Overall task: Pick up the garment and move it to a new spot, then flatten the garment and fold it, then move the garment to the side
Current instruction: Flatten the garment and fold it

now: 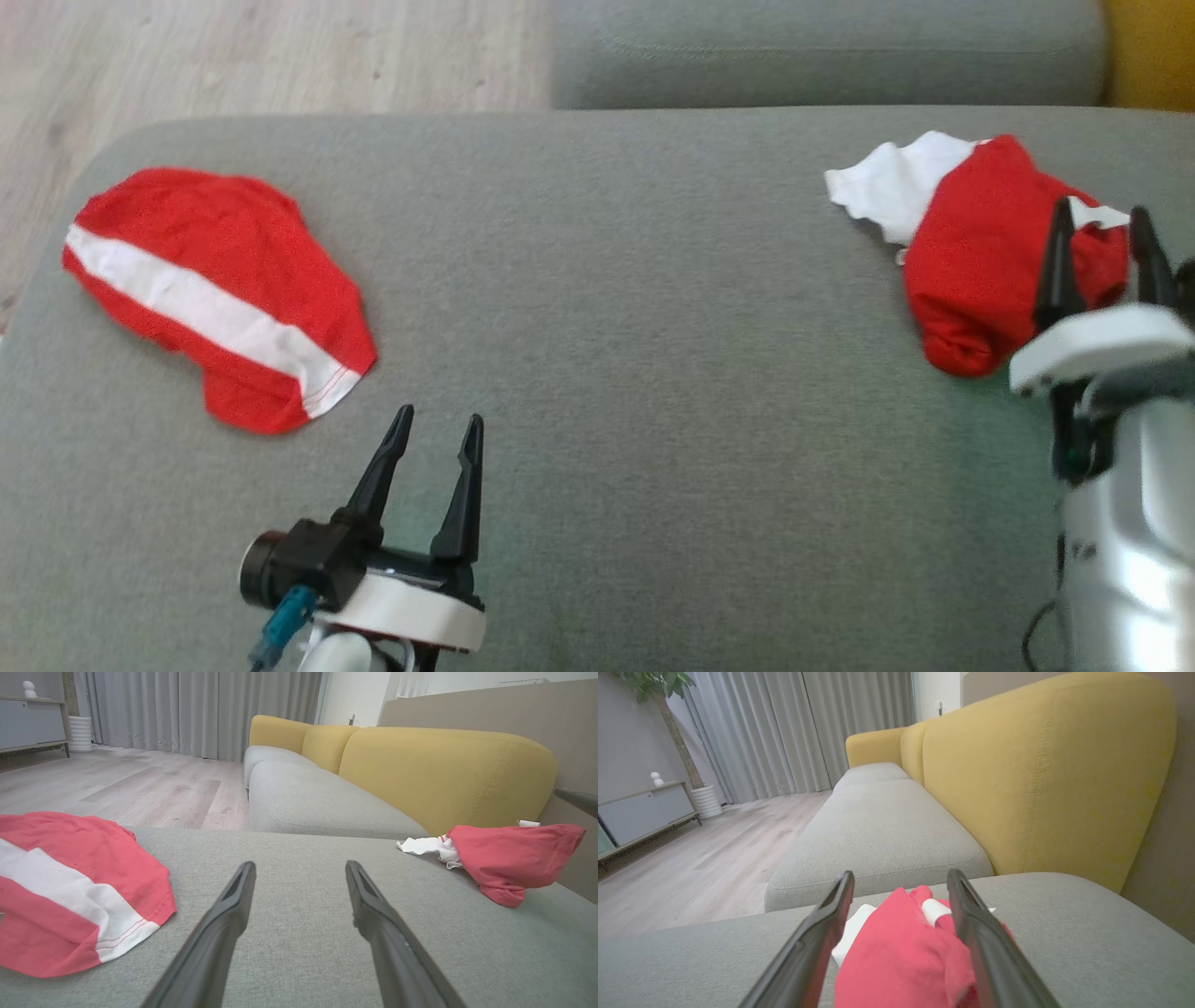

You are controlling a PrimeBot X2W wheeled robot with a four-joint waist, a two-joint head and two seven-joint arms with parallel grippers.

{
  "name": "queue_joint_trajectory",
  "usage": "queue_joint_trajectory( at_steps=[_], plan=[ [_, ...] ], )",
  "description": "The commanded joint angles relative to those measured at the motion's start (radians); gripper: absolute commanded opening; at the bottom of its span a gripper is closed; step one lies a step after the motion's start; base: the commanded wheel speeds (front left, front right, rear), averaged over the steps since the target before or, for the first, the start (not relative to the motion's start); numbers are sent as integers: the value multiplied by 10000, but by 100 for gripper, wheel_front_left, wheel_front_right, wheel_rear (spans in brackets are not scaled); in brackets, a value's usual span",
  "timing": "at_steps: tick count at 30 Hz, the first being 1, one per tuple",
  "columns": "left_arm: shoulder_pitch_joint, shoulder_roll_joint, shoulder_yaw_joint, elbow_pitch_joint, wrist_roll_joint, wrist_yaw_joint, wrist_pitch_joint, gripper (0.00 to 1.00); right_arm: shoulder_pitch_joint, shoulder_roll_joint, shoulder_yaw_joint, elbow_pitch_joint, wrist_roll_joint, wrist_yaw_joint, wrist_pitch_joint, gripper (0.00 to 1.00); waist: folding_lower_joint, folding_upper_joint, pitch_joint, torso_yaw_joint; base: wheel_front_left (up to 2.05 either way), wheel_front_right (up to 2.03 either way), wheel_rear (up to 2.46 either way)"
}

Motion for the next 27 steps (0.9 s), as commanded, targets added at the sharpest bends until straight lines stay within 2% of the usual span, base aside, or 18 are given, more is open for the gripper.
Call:
queue_joint_trajectory(
  at_steps=[1, 12, 19, 20, 21, 22, 27],
  plan=[
    [-572, -11, 198, -235, -119, -32, -97, 100, -760, -51, -160, 172, -336, -7, 288, 100, -1, 0, 235, 267, 0, 0, 0],
    [-747, -11, 69, -87, -230, -49, -97, 100, -2274, -362, -2099, 2354, -2295, -7, 1022, 100, -1, 0, 577, 641, 0, 0, 0],
    [-843, -11, 22, -10, -222, -55, -97, 100, -2702, -227, -2452, 3264, -2682, -7, 789, 100, -1, 0, 609, 593, 0, 0, 0],
    [-853, -11, 12, -5, -221, -55, -97, 100, -2742, -217, -2480, 3384, -2719, -7, 752, 76, -1, 0, 604, 580, 0, 0, 0],
    [-858, -11, 4, -4, -218, -56, -97, 100, -2783, -209, -2504, 3501, -2752, -7, 706, 18, -1, 0, 598, 565, 0, 0, 0],
    [-857, -11, -2, -5, -215, -56, -97, 100, -2824, -203, -2521, 3615, -2780, -7, 658, 0, -1, 0, 590, 548, 0, 0, 0],
    [-846, -11, 1, 11, -187, -59, -97, 100, -2979, -177, -2554, 4093, -2846, -7, 362, 0, -1, 0, 549, 481, 0, 0, 0]
  ],
)
